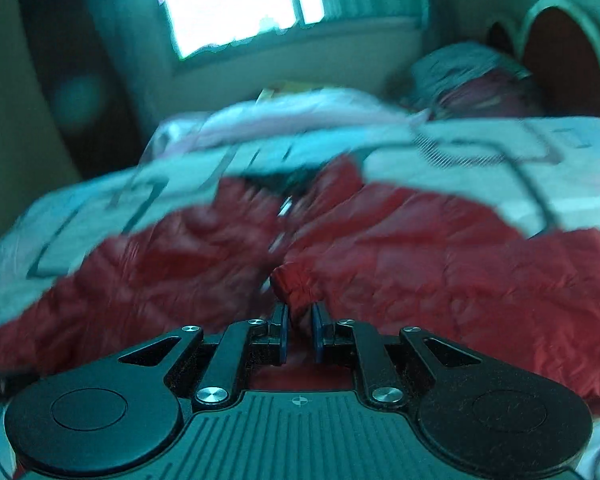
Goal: Fold large clothes
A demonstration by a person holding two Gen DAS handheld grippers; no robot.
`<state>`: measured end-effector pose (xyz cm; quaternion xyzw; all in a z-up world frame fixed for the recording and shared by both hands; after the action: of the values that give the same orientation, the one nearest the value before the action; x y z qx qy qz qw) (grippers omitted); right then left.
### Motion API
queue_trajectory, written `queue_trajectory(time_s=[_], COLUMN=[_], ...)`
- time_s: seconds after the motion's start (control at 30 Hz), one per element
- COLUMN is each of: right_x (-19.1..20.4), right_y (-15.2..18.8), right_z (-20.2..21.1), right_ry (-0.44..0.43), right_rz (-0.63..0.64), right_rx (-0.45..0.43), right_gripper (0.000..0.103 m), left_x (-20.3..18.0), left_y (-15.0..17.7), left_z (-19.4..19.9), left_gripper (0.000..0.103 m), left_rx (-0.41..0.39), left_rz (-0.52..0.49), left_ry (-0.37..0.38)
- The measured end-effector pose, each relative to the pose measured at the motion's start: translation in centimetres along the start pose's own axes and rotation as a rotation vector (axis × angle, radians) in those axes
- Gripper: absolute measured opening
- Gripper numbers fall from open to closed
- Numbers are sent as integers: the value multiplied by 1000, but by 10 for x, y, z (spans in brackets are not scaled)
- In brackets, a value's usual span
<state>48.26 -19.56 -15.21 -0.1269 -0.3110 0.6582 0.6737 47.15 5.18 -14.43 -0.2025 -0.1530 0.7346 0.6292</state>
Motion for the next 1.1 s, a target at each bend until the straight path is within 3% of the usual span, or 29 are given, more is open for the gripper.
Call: queue_trajectory(time_s=[0.03, 0.07, 0.1, 0.17, 0.3, 0.47, 0.57, 0.63, 0.67, 0.73, 0.9, 1.1], right_x=[3, 5, 5, 7, 0, -34, -66, -87, -97, -113, -140, -157], right_y=[2, 6, 9, 15, 17, 25, 38, 48, 53, 62, 77, 83], right_z=[-6, -9, -8, 2, 33, 65, 83, 91, 94, 98, 100, 85], right_ry=[0, -4, -12, -8, 7, 119, 198, 232, 243, 267, 296, 321], right_rz=[8, 12, 10, 9, 60, 52, 22, -18, -38, -69, -126, -166], right_rx=[22, 35, 38, -22, -69, -92, -97, -87, -82, -72, -44, -21], right_gripper=[13, 21, 52, 87, 87, 87, 87, 87, 87, 87, 87, 87], left_x=[0, -2, -4, -13, -46, -106, -141, -160, -166, -171, -165, -150], left_y=[-2, -4, -6, -9, -13, -12, -9, -7, -6, -6, -9, -23], left_z=[-4, -7, -10, -16, -27, -41, -54, -66, -74, -84, -86, -60], left_gripper=[97, 92, 89, 84, 80, 81, 81, 75, 64, 59, 16, 8], left_rx=[7, 13, 20, 32, 64, 91, 103, 116, 129, 128, 40, -61], left_rz=[-4, -9, -17, -31, -82, -157, -206, -237, -240, -228, -180, -152], left_ry=[7, 15, 24, 53, 138, 241, 265, 260, 254, 249, 259, 333])
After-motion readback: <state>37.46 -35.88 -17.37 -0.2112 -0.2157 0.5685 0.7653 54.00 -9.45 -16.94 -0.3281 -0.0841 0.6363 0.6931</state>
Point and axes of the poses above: each gripper's, at about its wrist camera, not at the fingertips, and z roughly against the way its jaws point, x to its left, y to its underside, the point moved 2 cm from there along -z, roughly the way its jaws point, and after that the axes turned 9 degrees about x, right-handed, at the moved point
